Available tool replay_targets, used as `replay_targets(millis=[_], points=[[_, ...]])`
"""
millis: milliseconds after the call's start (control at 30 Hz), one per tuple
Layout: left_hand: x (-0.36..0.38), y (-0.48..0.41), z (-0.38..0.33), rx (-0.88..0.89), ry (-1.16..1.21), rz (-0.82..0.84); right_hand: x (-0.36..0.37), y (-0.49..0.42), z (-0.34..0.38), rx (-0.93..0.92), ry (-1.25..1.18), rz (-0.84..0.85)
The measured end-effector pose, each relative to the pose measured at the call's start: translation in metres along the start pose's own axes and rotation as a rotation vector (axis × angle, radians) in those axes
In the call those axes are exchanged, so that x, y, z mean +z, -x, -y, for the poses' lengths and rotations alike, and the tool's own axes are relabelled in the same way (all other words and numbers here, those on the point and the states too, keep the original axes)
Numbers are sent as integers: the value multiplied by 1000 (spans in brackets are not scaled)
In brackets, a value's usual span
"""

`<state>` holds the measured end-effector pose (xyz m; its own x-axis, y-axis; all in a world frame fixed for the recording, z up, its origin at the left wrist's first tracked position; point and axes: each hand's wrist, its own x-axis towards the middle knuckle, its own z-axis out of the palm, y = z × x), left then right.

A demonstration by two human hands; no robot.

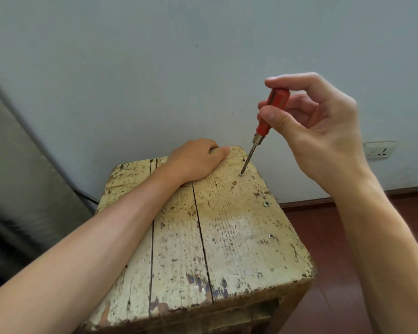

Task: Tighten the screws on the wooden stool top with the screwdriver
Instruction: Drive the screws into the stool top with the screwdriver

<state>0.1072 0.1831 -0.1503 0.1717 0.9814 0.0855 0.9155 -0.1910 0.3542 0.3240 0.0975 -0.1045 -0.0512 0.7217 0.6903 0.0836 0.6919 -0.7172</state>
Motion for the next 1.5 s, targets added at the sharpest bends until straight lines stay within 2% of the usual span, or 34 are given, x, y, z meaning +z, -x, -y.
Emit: replay_targets(millis=[167, 300, 467, 667, 1033, 1133, 1300, 1500], points=[[0, 1, 0, -2, 9, 1, 7, 0, -4, -4, 133, -125], [-1, 1, -1, -2, 9, 8, -2, 1, -7, -32, 164, -45], [-1, 2, -2, -2, 10, 12, -11, 0, -6, -19, 27, 113], [-2, 2, -3, -5, 9, 8, -11, 0, -3, 9, -7, 70], [-2, 3, -4, -12, 10, 10, 7, 1, -5, -37, 131, -55], [-3, 4, -4, -7, 5, 11, -1, 0, -9, -32, 156, 1], [-3, 4, -4, -8, 9, 14, -17, -2, -9, 16, 8, 130], [-3, 4, -5, -2, 10, 15, -17, -2, -7, 23, -37, 94]])
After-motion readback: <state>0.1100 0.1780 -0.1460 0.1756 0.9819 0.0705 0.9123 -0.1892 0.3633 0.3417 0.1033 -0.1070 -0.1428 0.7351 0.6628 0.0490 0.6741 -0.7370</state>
